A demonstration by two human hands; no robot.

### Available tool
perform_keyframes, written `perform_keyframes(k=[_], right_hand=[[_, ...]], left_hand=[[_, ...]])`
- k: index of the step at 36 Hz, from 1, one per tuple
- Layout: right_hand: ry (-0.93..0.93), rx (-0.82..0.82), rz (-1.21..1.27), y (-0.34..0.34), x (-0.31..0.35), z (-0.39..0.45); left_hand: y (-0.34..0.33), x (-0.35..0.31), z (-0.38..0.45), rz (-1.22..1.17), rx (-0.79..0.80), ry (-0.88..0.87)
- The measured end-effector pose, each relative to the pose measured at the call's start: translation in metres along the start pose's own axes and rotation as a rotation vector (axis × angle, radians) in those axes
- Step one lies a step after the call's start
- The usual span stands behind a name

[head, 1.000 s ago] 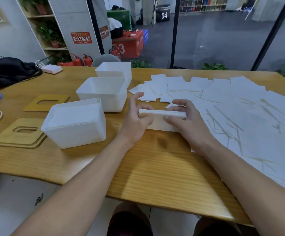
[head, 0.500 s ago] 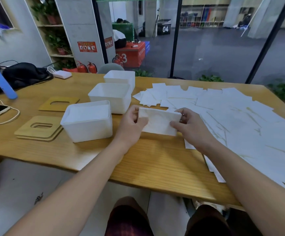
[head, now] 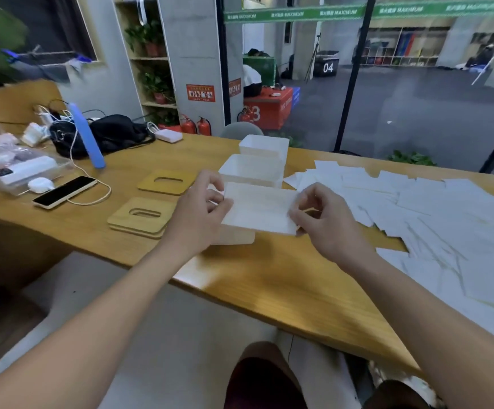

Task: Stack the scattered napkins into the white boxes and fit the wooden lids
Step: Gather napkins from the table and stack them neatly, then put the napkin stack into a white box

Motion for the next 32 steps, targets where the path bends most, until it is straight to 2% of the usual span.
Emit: perform_keyframes(k=[10, 15, 18, 22, 25, 28, 32], right_hand=[[0.093, 0.048, -0.187, -0.073, 0.01, 0.074], [0.175, 0.16, -0.385, -0.085, -0.007, 0.084], [0.242, 0.158, -0.534, -0.085, -0.013, 0.086], [0.294, 0.226, -0.582, -0.085, -0.007, 0.087], [0.279, 0.284, -0.611, -0.085, -0.005, 0.087], [0.198, 0.324, -0.585, -0.083, -0.011, 0.087], [0.195, 0.304, -0.587, -0.081, -0.014, 0.089]], left_hand=[[0.044, 0.038, 0.049, 0.206, -0.041, 0.073], [0.047, 0.051, 0.059, 0.517, 0.071, 0.054], [0.046, 0.051, 0.064, 0.726, 0.07, 0.003], [0.046, 0.049, 0.074, 0.624, 0.054, -0.068], [0.042, 0.055, 0.075, 0.504, 0.168, -0.105], [0.033, 0.064, 0.072, 0.493, 0.238, -0.073], [0.03, 0.066, 0.072, 0.451, 0.211, -0.038]])
Point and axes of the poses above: each hand's wrist, its own z-axis towards the middle knuckle, its own y-axis out of the back of the hand, x = y × z, the point moved 1 cm from there along z, towards the middle knuckle, and after that the axes turned 8 degrees about y, right-handed, at the moved point
